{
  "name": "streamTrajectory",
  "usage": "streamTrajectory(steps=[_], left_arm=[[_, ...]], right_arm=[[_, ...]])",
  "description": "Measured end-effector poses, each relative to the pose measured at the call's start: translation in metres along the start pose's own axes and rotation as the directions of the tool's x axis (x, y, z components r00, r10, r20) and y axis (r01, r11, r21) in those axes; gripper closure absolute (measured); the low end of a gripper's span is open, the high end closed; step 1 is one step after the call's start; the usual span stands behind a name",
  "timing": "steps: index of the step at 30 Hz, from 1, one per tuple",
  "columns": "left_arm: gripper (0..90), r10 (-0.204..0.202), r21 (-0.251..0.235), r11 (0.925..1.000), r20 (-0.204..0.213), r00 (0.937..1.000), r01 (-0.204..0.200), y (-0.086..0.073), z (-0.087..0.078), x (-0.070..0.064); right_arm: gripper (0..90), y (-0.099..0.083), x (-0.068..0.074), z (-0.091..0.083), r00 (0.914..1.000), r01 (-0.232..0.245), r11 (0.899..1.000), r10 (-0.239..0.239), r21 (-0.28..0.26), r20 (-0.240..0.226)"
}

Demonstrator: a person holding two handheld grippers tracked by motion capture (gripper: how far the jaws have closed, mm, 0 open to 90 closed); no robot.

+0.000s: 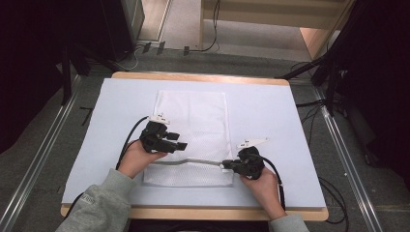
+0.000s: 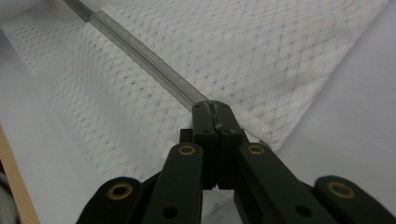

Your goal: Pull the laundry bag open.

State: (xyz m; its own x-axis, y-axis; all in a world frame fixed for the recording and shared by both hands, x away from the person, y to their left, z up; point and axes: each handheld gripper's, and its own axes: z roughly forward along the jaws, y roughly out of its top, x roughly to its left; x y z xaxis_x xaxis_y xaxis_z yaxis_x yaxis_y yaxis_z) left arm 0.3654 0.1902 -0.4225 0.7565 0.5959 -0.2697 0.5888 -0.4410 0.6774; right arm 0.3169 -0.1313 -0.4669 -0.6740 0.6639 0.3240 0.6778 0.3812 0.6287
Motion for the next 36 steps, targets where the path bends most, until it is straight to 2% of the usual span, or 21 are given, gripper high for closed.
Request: streamTrajectory(steps=[4,10,15,18,22,27,36], left_arm=[[42.2,0.004,-0.007,1.0,0.003,1.0,-0.004,0.001,0.0,-0.002],[42.3,0.018,-0.01,0.9998,0.02,0.9997,-0.017,0.003,0.004,-0.009],[42.3,0.037,-0.012,0.9992,0.033,0.9987,-0.037,0.006,0.009,-0.019],[42.3,0.049,-0.009,0.9988,0.044,0.9978,-0.049,0.007,0.014,-0.026],[42.4,0.059,0.006,0.9982,0.059,0.9965,-0.06,0.009,0.021,-0.033],[42.7,0.06,0.0,0.9982,0.085,0.9946,-0.061,0.011,0.028,-0.04],[45.0,0.075,0.027,0.9966,0.106,0.9916,-0.078,0.012,0.041,-0.051]], right_arm=[[90.0,0.001,0.004,0.001,0.9998,0.018,1.0,-0.018,-0.003,0.005],[90.0,0.005,0.006,0.005,0.9996,0.027,0.999,-0.027,-0.022,-0.012],[90.0,0.01,0.004,0.0,0.9988,0.048,0.998,-0.047,-0.047,0.017],[90.0,0.01,-0.001,-0.005,0.999,0.036,0.998,-0.034,-0.058,0.03],[90.0,0.008,-0.007,-0.007,0.9986,0.02,0.999,-0.017,-0.05,0.05],[90.0,0.005,-0.011,-0.006,0.9979,0.014,0.999,-0.012,-0.029,0.064],[90.0,0.0,-0.013,-0.002,0.998,0.006,1.0,-0.006,-0.006,0.062]])
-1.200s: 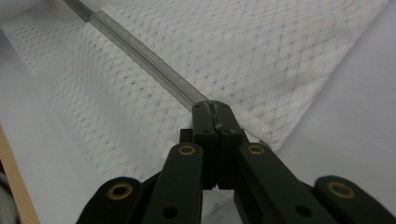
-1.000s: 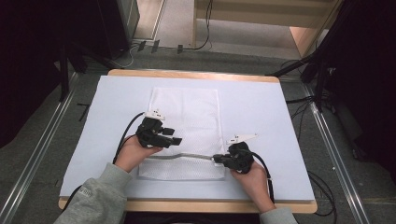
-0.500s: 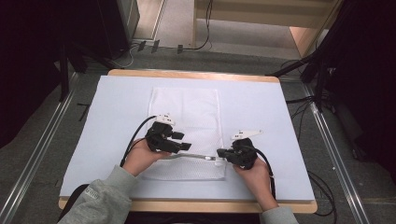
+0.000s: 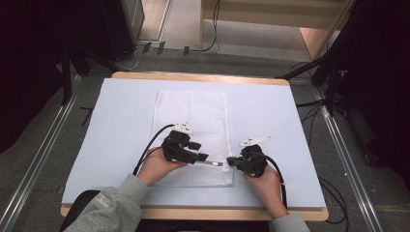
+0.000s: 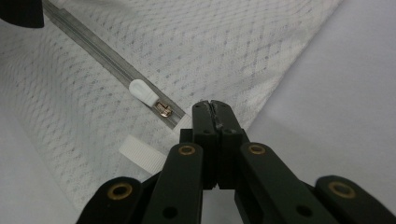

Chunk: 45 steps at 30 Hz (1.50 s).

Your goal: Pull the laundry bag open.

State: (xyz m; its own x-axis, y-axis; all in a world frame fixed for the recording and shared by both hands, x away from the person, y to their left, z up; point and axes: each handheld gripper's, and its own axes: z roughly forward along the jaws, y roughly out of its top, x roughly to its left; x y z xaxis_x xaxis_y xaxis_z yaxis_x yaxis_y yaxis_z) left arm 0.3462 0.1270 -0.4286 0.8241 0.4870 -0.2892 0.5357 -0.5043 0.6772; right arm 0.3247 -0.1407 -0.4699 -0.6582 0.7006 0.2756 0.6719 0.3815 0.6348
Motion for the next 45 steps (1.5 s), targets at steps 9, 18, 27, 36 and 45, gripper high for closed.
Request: streamTrajectory(steps=[9,18,27,36,45], left_arm=[[51.0,0.005,0.025,0.9997,0.023,0.9997,-0.005,0.0,0.011,-0.005],[69.7,0.014,0.045,0.9989,0.054,0.9984,-0.016,0.001,0.023,-0.01],[77.5,0.0,0.082,0.9966,0.059,0.9983,-0.005,-0.002,0.038,-0.007],[78.0,0.002,0.114,0.9935,0.057,0.9984,-0.009,-0.006,0.051,-0.006],[81.2,0.014,0.105,0.9943,0.075,0.9971,-0.021,-0.006,0.053,-0.012]], right_arm=[[90.0,-0.003,0.004,0.0,0.9997,0.017,1.0,-0.016,-0.01,0.019],[90.0,-0.004,0.004,0.0,0.9996,0.024,1.0,-0.023,-0.012,0.017],[90.0,-0.004,0.007,0.0,0.999,0.036,0.999,-0.036,-0.006,0.026],[90.0,-0.004,0.008,0.0,0.9988,0.041,0.999,-0.041,-0.005,0.026],[90.0,-0.004,0.008,0.0,0.9988,0.042,0.999,-0.042,-0.005,0.027]])
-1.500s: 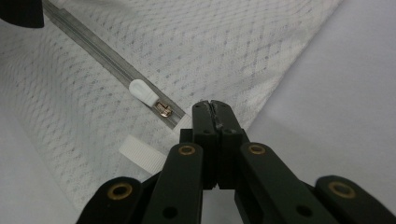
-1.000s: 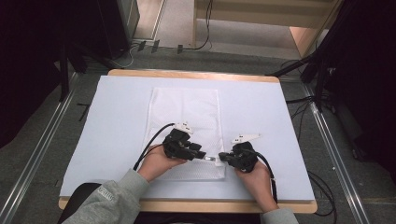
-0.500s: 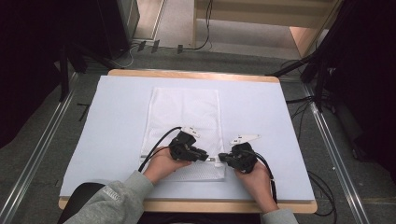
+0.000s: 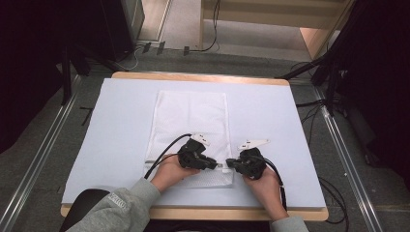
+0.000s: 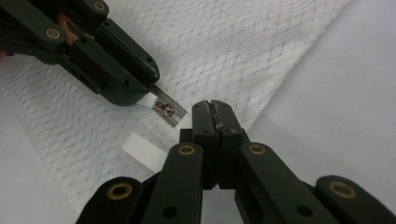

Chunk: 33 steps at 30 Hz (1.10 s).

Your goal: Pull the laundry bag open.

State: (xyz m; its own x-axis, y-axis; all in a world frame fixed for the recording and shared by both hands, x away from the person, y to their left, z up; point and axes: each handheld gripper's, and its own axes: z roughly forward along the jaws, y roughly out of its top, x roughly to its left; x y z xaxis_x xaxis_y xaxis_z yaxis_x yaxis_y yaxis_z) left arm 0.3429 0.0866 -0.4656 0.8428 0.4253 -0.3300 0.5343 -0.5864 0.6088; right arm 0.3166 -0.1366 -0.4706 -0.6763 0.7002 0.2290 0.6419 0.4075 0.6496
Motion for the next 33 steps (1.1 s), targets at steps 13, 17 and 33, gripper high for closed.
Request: streamTrajectory(steps=[13,17,33], left_arm=[[87.1,-0.015,-0.024,0.9996,0.01,0.9998,0.015,-0.0002,0.0084,-0.0004],[86.1,-0.016,-0.029,0.9995,0.011,0.9998,0.016,-0.0005,0.009,0.0],[88.1,-0.044,-0.004,0.999,0.035,0.9984,0.044,0.0039,0.0029,0.0045]], right_arm=[[90.0,0.0003,0.001,-0.0002,1.0,-0.004,1.0,0.004,0.005,0.006],[90.0,0.0006,0.0021,0.001,0.9999,0.0,1.0,0.0,0.001,-0.011],[90.0,-0.0029,0.006,0.0025,0.998,0.064,0.998,-0.064,-0.019,0.001]])
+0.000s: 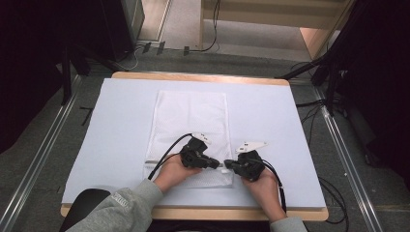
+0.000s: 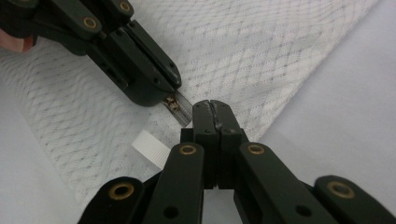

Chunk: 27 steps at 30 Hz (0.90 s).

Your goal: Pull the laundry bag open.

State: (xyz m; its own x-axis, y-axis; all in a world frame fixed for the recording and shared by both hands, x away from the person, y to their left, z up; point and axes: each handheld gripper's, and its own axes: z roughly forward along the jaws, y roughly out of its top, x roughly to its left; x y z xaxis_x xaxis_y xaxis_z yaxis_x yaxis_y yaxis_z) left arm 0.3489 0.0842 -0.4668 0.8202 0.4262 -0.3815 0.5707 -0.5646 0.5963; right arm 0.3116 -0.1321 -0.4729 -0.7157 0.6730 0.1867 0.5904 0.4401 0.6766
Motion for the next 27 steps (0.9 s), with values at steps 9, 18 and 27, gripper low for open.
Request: streamTrajectory(steps=[9,18,27], left_arm=[[88.1,-0.015,0.018,0.9997,0.007,0.9999,0.015,0.0,-0.006,0.004],[88.1,-0.034,0.034,0.9989,0.024,0.9991,0.033,-0.001,-0.012,0.008],[88.1,-0.031,0.038,0.9988,0.026,0.9992,0.03,-0.002,-0.021,0.009]], right_arm=[[90.0,-0.002,-0.001,0.0,0.9999,0.012,1.0,-0.013,-0.017,-0.009],[90.0,-0.003,-0.002,0.0,0.9998,0.01,1.0,-0.011,-0.021,-0.018],[90.0,-0.004,-0.002,0.0,0.9998,0.008,1.0,-0.008,-0.023,-0.021]])
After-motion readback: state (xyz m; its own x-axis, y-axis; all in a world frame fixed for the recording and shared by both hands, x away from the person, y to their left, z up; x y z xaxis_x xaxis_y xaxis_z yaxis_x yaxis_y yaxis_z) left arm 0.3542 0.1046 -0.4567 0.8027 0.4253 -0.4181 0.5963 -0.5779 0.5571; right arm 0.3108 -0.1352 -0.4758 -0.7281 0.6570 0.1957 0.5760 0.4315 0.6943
